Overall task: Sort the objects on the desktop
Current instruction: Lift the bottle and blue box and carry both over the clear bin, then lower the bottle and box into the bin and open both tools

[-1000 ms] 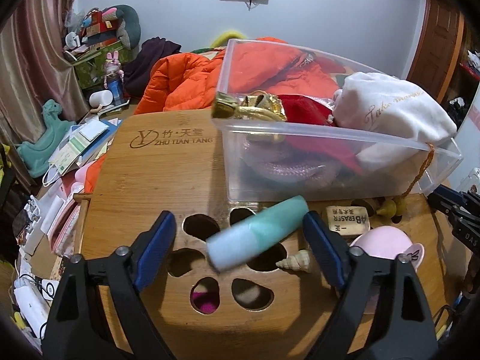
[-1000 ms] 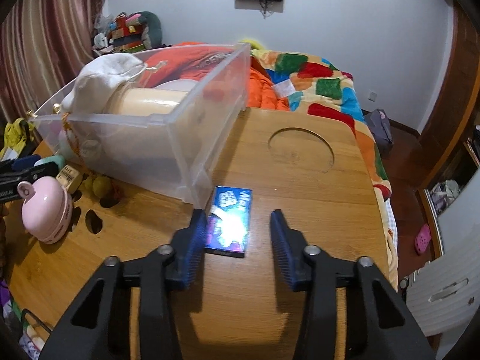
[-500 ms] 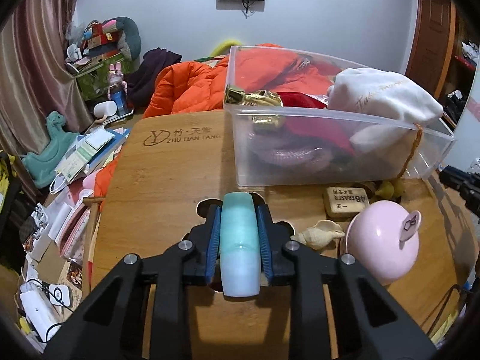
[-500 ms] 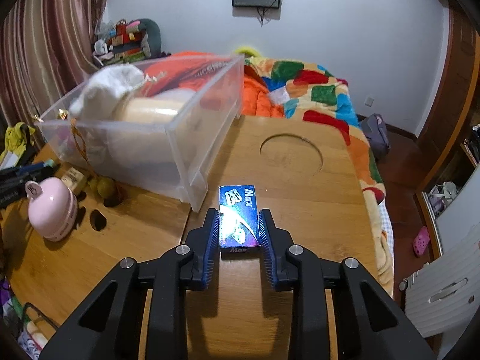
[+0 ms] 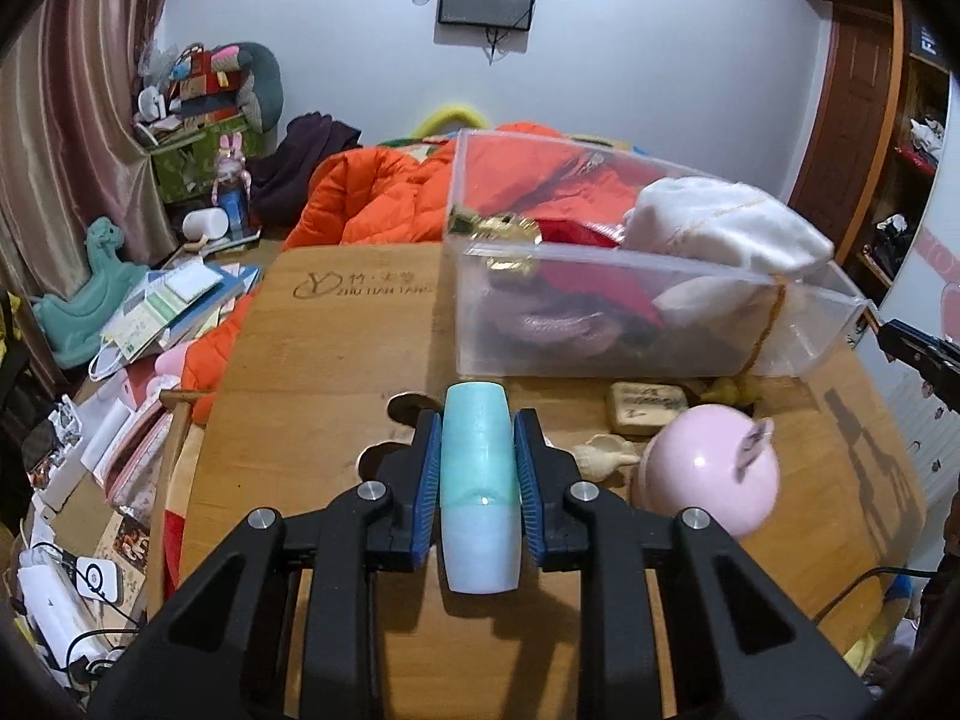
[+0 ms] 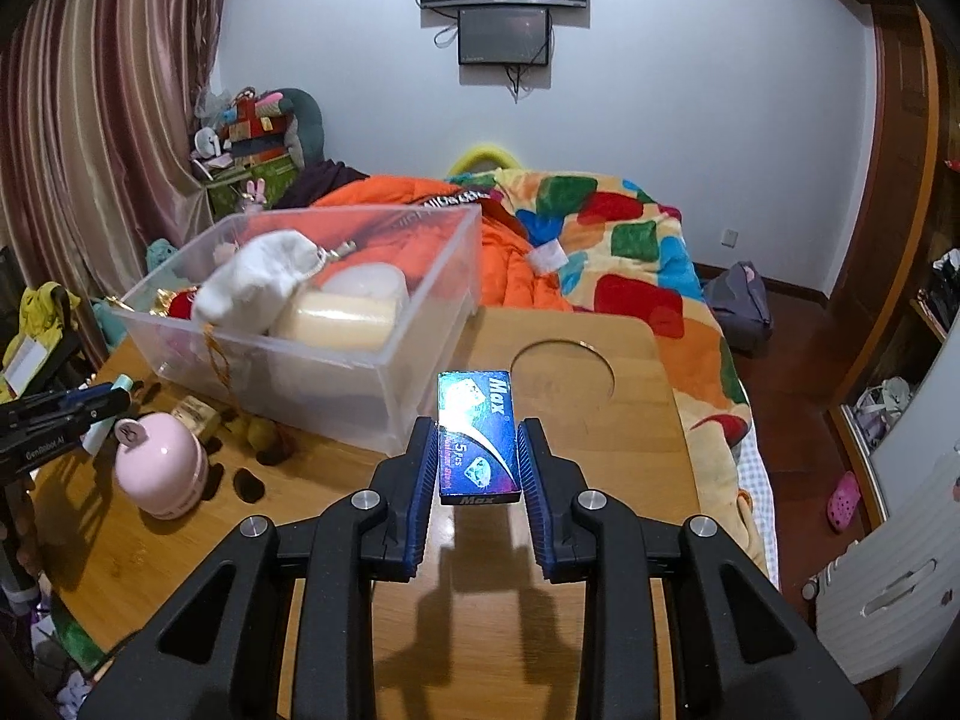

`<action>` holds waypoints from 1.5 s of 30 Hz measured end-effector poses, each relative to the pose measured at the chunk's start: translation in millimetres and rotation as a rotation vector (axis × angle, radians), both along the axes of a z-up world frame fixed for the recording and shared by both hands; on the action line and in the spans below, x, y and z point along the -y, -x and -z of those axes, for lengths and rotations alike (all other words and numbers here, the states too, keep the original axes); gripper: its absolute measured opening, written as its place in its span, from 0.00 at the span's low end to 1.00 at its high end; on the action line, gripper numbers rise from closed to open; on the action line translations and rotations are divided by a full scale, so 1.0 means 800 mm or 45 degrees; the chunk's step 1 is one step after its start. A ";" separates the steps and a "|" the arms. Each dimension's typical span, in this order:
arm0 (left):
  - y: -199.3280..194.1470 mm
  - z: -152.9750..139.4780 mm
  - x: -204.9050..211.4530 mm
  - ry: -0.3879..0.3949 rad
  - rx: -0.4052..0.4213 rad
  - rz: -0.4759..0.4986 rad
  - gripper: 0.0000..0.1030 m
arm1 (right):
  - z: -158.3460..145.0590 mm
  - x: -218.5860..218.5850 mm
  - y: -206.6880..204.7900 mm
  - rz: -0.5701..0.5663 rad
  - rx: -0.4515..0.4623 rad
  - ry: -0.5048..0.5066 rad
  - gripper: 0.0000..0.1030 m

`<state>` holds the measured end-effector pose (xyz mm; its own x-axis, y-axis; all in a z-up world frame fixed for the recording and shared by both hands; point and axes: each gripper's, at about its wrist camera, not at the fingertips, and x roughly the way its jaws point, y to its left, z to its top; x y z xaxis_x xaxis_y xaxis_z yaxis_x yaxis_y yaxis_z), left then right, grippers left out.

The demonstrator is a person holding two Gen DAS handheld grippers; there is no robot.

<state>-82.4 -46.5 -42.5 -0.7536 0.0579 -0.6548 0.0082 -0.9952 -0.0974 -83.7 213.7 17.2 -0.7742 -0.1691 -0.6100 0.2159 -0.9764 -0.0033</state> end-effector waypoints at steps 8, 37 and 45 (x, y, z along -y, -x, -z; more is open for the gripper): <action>-0.013 -0.036 -0.022 -0.022 -0.099 0.068 0.23 | -0.018 0.000 -0.011 -0.011 -0.041 0.020 0.24; 0.081 -0.083 -0.028 -0.052 -0.158 0.185 0.23 | -0.035 0.049 0.067 -0.155 -0.025 -0.018 0.24; 0.110 -0.059 -0.030 -0.044 -0.095 0.198 0.23 | -0.027 0.066 0.094 -0.191 -0.011 -0.066 0.24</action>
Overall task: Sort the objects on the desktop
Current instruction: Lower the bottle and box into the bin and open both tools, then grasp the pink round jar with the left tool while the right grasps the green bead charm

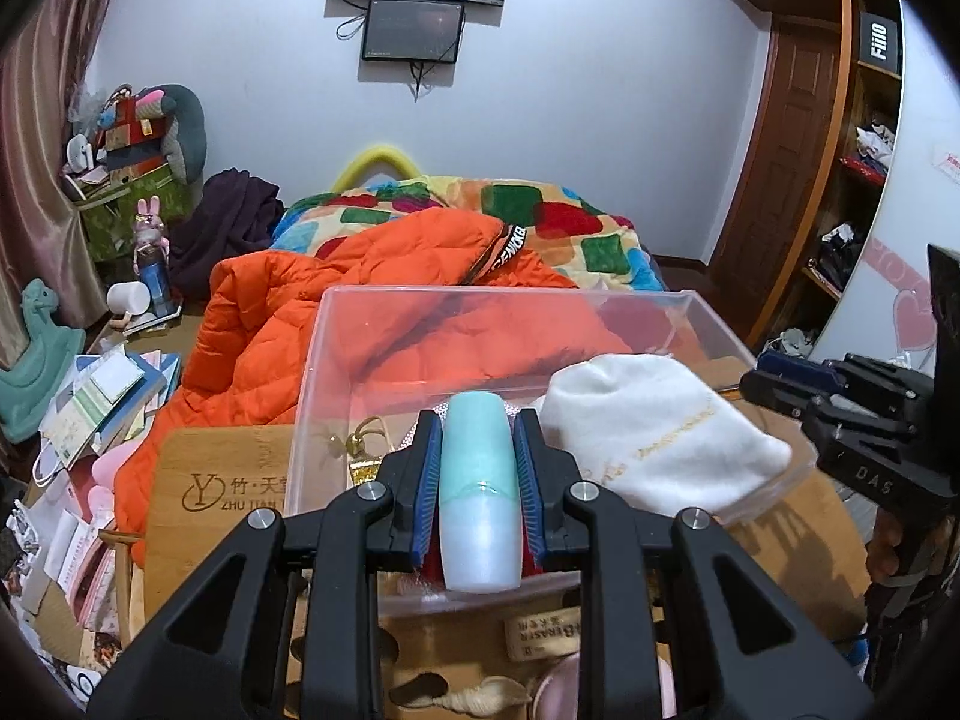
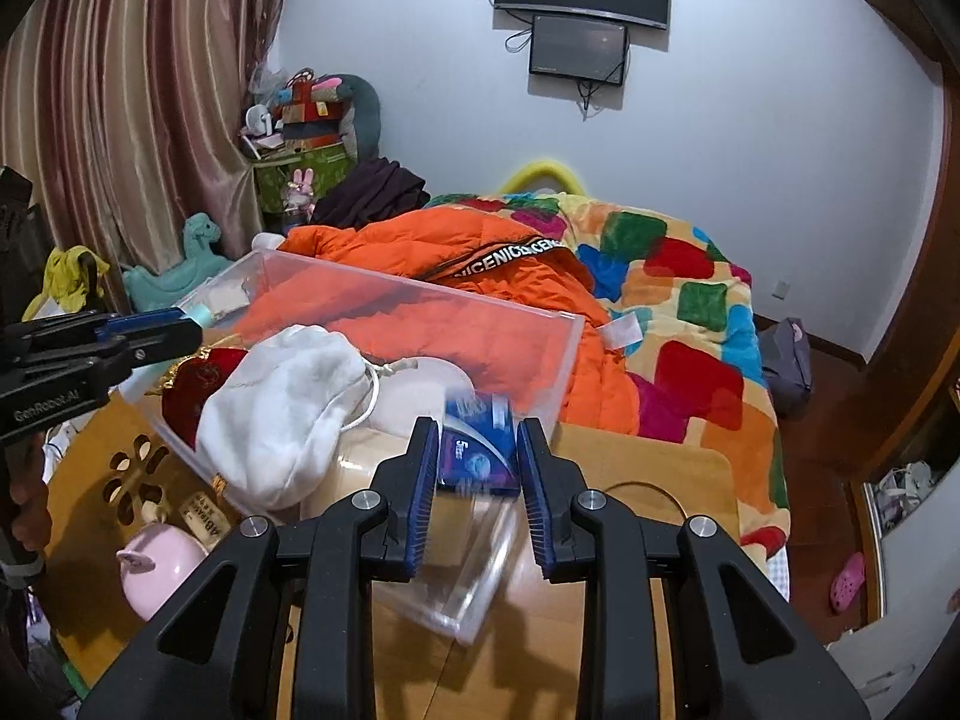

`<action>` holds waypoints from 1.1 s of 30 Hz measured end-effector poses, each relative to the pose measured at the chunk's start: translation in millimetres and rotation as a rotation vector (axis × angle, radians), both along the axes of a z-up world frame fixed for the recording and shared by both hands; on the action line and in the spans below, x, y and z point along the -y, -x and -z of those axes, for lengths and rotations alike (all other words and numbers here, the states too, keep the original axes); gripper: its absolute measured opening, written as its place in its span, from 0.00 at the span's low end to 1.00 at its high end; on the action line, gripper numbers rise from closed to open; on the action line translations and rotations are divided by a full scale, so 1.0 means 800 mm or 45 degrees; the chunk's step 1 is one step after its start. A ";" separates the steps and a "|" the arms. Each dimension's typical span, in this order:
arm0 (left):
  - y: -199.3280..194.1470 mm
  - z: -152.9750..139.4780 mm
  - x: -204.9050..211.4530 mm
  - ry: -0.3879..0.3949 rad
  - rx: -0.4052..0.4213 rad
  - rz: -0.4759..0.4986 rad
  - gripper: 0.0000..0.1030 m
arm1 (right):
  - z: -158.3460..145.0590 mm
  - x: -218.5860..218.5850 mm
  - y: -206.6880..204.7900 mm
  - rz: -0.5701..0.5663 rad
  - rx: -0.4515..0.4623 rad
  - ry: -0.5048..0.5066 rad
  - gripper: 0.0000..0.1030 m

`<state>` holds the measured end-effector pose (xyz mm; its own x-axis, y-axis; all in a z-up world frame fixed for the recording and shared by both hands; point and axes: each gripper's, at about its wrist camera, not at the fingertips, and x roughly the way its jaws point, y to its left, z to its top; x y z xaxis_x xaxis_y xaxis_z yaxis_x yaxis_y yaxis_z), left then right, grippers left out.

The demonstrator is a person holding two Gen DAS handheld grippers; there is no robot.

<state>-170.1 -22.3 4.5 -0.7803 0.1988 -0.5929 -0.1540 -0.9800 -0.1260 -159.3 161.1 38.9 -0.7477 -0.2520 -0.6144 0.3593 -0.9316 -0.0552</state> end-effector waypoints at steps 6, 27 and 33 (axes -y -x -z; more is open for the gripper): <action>0.009 0.008 -0.006 0.017 0.021 0.014 0.23 | 0.002 0.005 0.008 -0.029 -0.002 -0.005 0.24; -0.056 -0.024 -0.020 0.023 -0.078 0.022 0.61 | -0.012 0.009 -0.041 0.014 -0.086 0.008 0.50; -0.089 -0.011 -0.026 0.026 -0.054 0.030 0.69 | -0.013 0.007 -0.079 0.018 -0.145 0.020 0.63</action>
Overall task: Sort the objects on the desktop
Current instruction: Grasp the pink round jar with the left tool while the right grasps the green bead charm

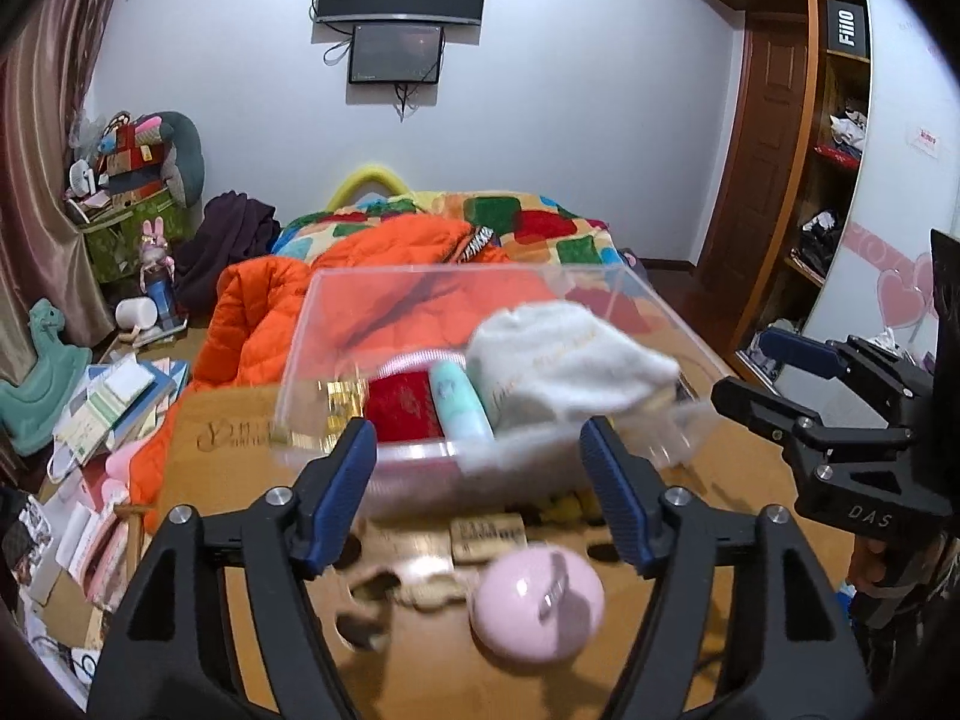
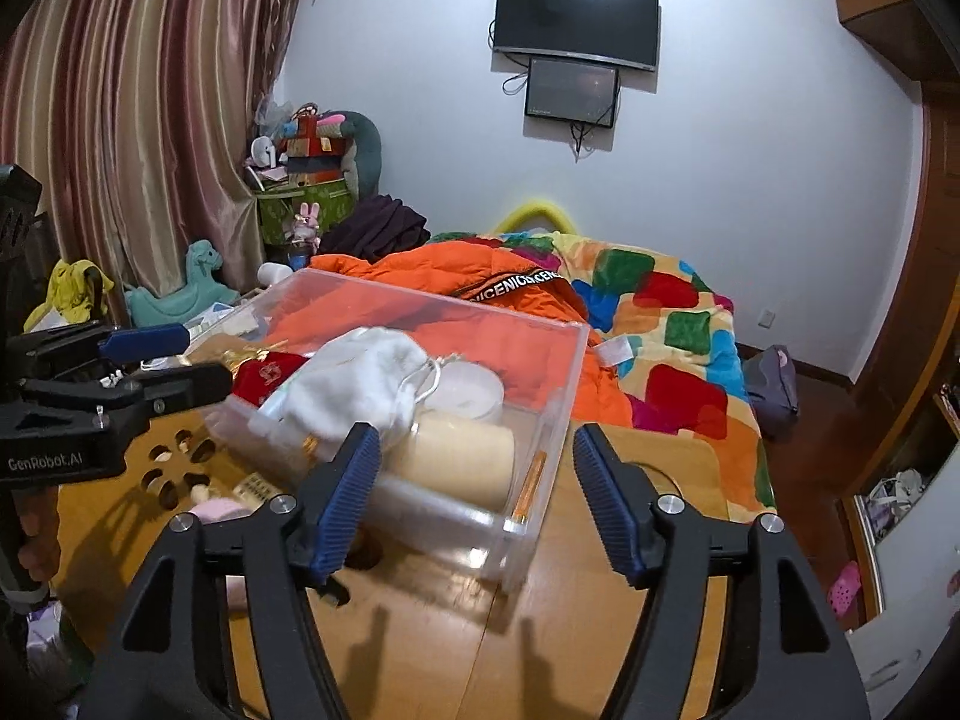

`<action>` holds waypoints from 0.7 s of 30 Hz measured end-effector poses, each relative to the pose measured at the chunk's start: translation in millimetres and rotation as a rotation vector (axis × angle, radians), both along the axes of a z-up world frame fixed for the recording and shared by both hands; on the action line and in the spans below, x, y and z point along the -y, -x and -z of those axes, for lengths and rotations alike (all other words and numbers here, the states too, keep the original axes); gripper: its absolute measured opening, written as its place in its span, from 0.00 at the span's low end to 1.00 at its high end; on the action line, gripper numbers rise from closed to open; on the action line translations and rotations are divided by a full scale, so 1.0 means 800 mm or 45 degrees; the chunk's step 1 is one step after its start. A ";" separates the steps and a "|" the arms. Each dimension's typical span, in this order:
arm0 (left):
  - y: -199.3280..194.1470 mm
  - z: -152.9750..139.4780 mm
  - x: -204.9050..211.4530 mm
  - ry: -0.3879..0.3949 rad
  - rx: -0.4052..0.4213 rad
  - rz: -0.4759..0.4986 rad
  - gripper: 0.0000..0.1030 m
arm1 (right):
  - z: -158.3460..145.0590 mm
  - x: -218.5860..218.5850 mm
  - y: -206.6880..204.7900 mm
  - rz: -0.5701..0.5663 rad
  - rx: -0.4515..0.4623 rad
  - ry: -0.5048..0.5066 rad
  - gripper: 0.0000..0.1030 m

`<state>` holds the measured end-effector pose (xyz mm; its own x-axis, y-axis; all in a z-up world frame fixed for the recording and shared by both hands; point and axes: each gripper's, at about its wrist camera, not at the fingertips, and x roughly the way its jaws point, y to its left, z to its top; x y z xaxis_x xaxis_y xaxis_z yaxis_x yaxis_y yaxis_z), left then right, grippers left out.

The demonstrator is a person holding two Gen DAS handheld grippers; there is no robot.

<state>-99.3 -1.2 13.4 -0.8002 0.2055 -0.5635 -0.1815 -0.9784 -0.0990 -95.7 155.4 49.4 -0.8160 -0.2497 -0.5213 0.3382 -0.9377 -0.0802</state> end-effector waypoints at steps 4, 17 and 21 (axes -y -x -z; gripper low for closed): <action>-0.019 0.021 -0.004 0.006 0.047 0.001 0.71 | 0.008 -0.005 -0.018 0.003 -0.001 0.017 0.73; -0.035 0.079 -0.018 -0.093 0.238 0.046 0.71 | 0.038 -0.022 -0.028 0.022 0.092 0.095 0.80; -0.026 0.085 -0.027 -0.090 0.268 0.056 0.71 | 0.045 -0.020 -0.028 0.011 0.117 0.085 0.80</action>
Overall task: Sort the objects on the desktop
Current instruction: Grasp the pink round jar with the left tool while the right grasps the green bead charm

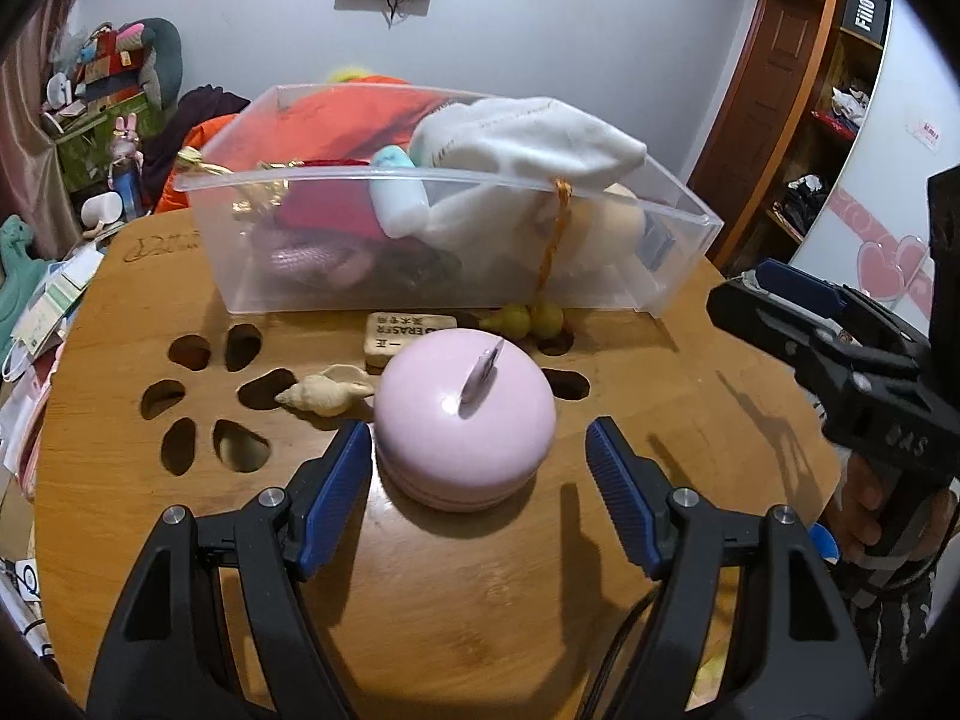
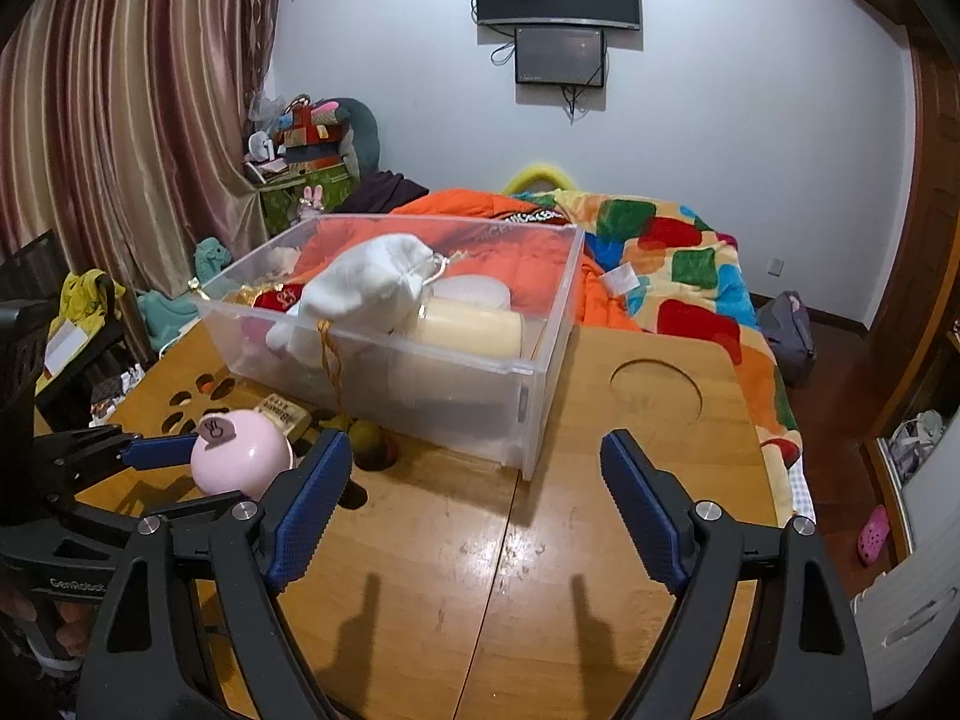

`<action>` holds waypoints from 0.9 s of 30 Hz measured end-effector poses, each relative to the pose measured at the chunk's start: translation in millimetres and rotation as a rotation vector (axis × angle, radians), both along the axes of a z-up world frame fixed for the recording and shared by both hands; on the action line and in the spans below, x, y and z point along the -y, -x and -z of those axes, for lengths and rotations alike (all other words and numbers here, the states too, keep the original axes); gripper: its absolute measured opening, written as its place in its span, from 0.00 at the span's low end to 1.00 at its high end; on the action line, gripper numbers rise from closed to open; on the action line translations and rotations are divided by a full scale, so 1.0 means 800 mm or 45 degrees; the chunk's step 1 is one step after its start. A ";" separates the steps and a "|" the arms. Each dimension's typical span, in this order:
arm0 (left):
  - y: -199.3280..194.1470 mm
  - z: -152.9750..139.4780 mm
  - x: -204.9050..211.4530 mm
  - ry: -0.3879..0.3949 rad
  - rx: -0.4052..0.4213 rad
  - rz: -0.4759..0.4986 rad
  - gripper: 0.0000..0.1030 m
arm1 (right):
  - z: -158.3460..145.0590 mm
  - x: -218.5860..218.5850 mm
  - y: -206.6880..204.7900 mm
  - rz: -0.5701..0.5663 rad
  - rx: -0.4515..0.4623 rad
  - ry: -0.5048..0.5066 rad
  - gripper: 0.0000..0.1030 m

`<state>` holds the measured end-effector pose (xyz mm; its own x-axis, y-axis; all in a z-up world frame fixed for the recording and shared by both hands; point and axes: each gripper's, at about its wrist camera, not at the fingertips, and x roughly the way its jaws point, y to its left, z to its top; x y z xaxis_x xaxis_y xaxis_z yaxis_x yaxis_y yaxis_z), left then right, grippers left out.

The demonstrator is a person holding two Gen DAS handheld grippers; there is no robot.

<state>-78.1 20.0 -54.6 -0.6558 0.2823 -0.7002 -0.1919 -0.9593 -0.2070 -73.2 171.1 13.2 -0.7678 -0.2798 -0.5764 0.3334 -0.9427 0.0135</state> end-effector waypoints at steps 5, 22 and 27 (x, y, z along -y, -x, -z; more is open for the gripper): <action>0.013 0.004 -0.010 0.041 0.018 0.004 0.71 | 0.009 0.002 -0.003 -0.015 0.015 -0.018 0.80; -0.019 -0.016 0.028 -0.065 -0.128 -0.041 0.62 | 0.029 0.040 0.001 -0.026 0.073 -0.089 0.81; -0.030 -0.031 0.066 -0.122 -0.180 -0.069 0.62 | 0.039 0.068 0.010 -0.051 0.112 -0.158 0.81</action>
<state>-54.0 -32.8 -30.0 -0.7618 0.3046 -0.5717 -0.1737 -0.9463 -0.2727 -81.2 116.8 -18.1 -0.7026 -0.2315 -0.6728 0.3731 -0.9250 -0.0713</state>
